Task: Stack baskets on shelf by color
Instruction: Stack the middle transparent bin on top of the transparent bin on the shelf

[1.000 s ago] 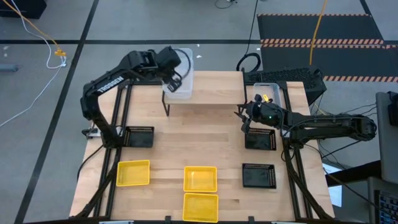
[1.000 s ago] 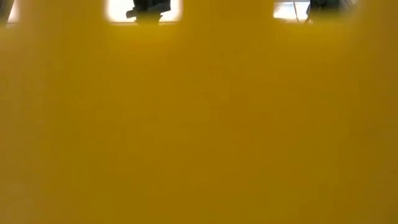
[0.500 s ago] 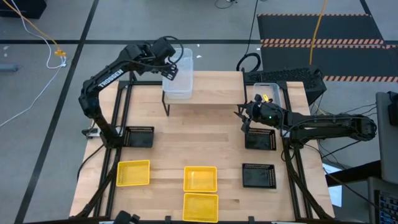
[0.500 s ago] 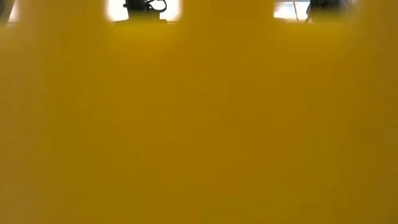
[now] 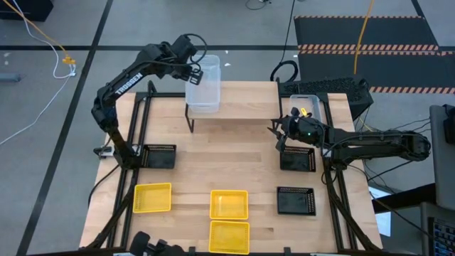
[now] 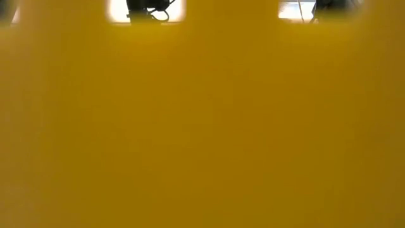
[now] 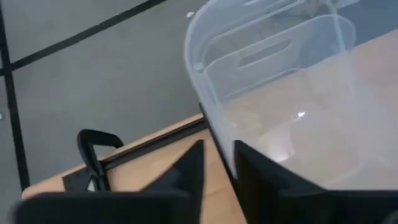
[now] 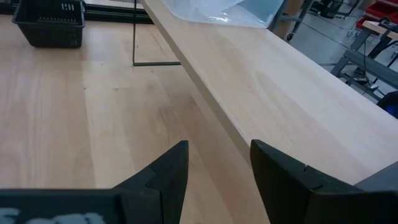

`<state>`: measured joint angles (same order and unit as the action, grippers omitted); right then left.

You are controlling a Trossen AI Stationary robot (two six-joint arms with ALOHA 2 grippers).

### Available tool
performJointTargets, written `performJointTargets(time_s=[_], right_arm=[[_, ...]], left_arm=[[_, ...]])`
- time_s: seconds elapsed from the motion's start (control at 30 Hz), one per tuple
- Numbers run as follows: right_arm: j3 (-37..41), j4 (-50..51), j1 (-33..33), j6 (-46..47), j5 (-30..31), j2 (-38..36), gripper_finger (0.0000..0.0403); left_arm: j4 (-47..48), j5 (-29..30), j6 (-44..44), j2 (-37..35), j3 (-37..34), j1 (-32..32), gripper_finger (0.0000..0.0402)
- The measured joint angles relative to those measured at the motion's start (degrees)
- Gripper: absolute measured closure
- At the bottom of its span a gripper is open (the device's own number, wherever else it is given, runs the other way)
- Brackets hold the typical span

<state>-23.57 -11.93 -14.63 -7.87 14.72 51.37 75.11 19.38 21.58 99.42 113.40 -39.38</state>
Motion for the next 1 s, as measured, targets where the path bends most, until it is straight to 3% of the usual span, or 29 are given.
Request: performJointTargets(time_s=[0.07, 0.13, 0.7, 1.0], right_arm=[[0.00, -0.07, 0.00, -0.23, 0.02, 0.00, 0.0234], [0.00, -0.10, 0.00, -0.30, 0.02, 0.00, 0.0234], [0.00, -0.08, 0.00, -0.31, 0.11, 0.00, 0.0234], [0.00, 0.16, 0.00, -0.31, 0.13, 0.00, 0.0234]], left_arm=[[-0.13, -0.39, 0.00, 0.00, 0.00, -0.24, 0.0373], [-0.25, -1.49, 0.02, 0.00, 0.02, -0.65, 0.0390], [-1.81, -7.28, 0.98, -0.58, 0.37, -0.72, 0.0399], [-4.87, -7.64, 1.05, -5.32, 0.39, -0.85, 0.0400]])
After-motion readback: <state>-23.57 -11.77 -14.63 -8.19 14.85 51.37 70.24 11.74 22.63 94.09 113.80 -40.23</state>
